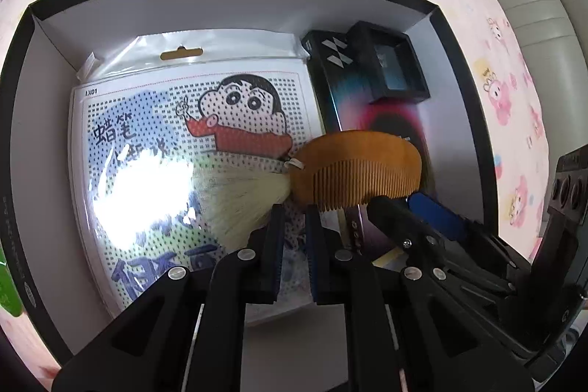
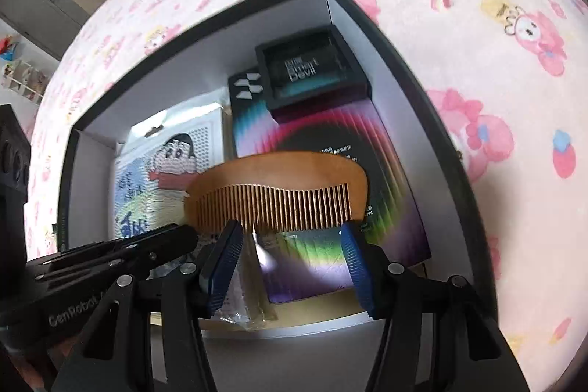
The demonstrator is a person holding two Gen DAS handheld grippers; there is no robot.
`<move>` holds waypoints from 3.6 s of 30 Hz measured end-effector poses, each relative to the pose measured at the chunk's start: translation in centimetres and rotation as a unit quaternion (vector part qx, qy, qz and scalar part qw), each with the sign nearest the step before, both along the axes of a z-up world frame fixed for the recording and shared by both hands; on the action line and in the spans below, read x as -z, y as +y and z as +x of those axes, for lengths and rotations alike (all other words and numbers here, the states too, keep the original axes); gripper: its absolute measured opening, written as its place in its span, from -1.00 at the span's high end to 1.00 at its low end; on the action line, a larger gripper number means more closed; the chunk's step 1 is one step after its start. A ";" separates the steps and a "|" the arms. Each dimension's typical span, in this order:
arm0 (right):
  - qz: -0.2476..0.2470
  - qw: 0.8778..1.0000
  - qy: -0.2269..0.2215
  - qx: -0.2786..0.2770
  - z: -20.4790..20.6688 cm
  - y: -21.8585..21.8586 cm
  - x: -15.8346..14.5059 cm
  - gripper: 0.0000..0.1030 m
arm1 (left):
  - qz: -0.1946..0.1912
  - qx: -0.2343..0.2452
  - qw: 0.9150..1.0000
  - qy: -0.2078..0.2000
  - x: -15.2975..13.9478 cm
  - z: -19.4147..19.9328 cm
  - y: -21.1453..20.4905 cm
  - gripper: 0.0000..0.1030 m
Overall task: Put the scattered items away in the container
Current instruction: 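Lower the comb onto the Smart Devil box and open the left gripper, then withdraw both tools from the box toward the scattered items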
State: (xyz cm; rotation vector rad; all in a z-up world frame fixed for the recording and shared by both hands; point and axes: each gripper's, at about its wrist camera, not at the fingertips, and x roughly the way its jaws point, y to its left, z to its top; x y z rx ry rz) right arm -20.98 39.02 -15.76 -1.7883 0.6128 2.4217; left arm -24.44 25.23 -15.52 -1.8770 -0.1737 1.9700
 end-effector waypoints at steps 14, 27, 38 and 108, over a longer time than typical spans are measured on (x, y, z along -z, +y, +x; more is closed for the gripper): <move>-0.044 0.998 0.036 0.024 -0.3 1.4 -1.2 -0.01 | 0.085 -0.039 0.995 0.027 -1.3 -1.7 -1.2 0.84; 0.000 1.000 0.016 0.012 -0.4 0.1 -0.4 -0.01 | 0.085 -0.042 0.995 0.003 1.0 -3.7 0.9 0.84; 0.031 0.999 0.018 -0.004 -0.4 -0.1 -0.6 -0.01 | 0.083 -0.021 0.996 -0.004 0.9 -3.3 2.1 0.84; 0.087 0.952 0.201 -0.213 14.1 -32.3 -9.8 -0.07 | 0.012 -0.198 0.956 0.216 -9.1 19.3 -32.7 0.50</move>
